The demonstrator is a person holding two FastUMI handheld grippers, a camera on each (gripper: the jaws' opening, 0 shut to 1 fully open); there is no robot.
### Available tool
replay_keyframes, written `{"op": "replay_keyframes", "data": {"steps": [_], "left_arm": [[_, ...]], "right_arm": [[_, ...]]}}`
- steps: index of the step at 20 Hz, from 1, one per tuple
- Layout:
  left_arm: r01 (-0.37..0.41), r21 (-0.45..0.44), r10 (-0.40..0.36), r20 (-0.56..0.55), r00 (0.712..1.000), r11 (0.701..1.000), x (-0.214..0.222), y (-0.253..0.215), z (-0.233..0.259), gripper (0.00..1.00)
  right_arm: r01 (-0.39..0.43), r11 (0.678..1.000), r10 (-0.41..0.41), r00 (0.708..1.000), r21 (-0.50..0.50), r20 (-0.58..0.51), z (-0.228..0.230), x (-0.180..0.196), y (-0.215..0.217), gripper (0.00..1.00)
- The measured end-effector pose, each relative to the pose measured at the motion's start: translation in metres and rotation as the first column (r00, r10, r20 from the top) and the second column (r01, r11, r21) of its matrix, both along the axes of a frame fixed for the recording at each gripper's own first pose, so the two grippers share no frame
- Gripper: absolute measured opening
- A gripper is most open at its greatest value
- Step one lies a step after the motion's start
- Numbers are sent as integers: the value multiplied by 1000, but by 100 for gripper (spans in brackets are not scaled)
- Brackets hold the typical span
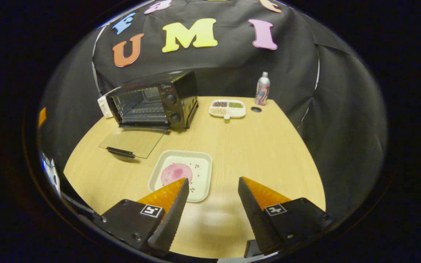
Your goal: Open the electric oven with the left hand, put the food in, and close the electric oven.
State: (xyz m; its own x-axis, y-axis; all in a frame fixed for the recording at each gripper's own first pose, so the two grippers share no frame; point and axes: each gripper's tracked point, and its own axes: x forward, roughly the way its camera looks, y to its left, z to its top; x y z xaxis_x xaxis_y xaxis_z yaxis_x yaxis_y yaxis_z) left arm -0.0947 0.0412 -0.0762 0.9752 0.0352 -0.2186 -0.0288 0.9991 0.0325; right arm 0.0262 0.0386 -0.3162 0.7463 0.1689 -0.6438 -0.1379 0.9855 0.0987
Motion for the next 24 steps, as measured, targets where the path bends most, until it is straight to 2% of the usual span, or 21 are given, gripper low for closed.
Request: {"op": "replay_keyframes", "data": {"steps": [3, 5, 6, 8, 10, 11, 12, 18, 21, 22, 24], "left_arm": [[-27, 22, 26, 34, 999, 999, -14, -1, 26, 97], [-42, 55, 39, 58, 998, 998, -22, -2, 43, 97], [-45, 62, 41, 63, 997, 997, -26, -7, 48, 96], [-53, 56, 49, 74, 996, 997, -28, -16, 57, 96], [-86, 56, 80, 94, 992, 995, -26, -17, 65, 96], [-106, 51, 101, 85, 991, 993, -25, -19, 61, 96], [-120, 43, 116, 82, 990, 992, -24, -22, 61, 96], [-218, 28, 216, 78, 973, 975, -25, -33, 65, 96], [-263, 30, 261, 74, 963, 964, -31, -37, 63, 96], [-278, 30, 275, 71, 959, 960, -33, -38, 61, 96], [-303, 27, 301, 64, 951, 953, -35, -41, 56, 96]], "right_arm": [[-7, 999, 11, 997, 46, -75, -32, 18, 13, 81], [-10, 998, 17, 994, 65, -109, -44, 31, 17, 71], [-15, 997, 24, 991, 71, -132, -51, 36, 19, 63], [-23, 996, 37, 985, 82, -169, -61, 45, 20, 54], [-29, 996, 45, 977, 80, -210, -71, 53, 22, 52], [-31, 996, 51, 970, 88, -236, -74, 54, 23, 43], [-40, 994, 64, 965, 98, -255, -77, 56, 27, 39], [-72, 992, 105, 928, 104, -357, -85, 65, 29, 24], [-60, 994, 91, 905, 87, -416, -83, 70, 23, 14], [-56, 994, 92, 897, 95, -432, -87, 73, 25, 14], [-74, 990, 122, 888, 123, -444, -86, 75, 26, 3]]}}
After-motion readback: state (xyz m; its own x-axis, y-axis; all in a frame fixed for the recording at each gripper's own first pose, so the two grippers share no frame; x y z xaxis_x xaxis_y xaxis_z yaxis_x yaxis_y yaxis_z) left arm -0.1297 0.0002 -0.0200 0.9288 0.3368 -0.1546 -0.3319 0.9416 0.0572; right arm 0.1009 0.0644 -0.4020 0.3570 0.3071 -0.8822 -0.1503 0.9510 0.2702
